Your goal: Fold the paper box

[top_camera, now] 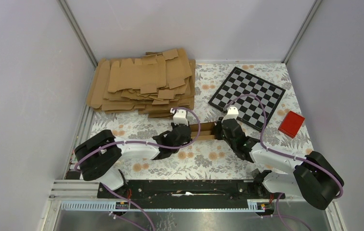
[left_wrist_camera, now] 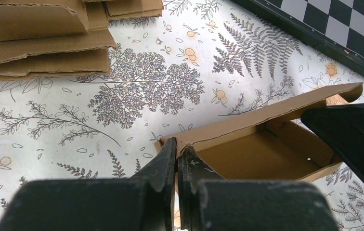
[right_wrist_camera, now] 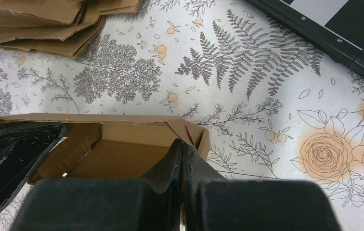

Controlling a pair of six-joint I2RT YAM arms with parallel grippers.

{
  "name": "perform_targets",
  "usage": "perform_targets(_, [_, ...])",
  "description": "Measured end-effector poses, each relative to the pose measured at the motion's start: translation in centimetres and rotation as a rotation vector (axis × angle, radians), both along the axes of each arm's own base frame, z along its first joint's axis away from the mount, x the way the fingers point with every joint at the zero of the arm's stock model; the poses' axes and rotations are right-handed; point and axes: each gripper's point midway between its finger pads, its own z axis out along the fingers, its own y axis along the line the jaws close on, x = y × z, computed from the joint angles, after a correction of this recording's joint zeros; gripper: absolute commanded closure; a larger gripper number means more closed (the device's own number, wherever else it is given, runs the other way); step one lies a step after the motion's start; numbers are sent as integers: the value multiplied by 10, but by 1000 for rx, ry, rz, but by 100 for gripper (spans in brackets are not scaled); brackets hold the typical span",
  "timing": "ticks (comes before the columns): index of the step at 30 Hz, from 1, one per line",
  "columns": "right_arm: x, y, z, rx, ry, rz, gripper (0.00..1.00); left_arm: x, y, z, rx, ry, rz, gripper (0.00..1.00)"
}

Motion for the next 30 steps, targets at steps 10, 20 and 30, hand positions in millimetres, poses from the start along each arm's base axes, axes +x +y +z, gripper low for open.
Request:
perform_targets(10, [-9, 0, -5, -28, 52, 29, 54, 0, 0, 0, -2, -2, 8, 100])
perform_targets(20, [-23, 5, 15, -27, 110, 93, 3, -4, -6, 1, 24, -20, -9, 100])
perform_targets(30, [-33, 8, 38, 28, 181, 69, 0, -4, -9, 1, 44, -27, -17, 100])
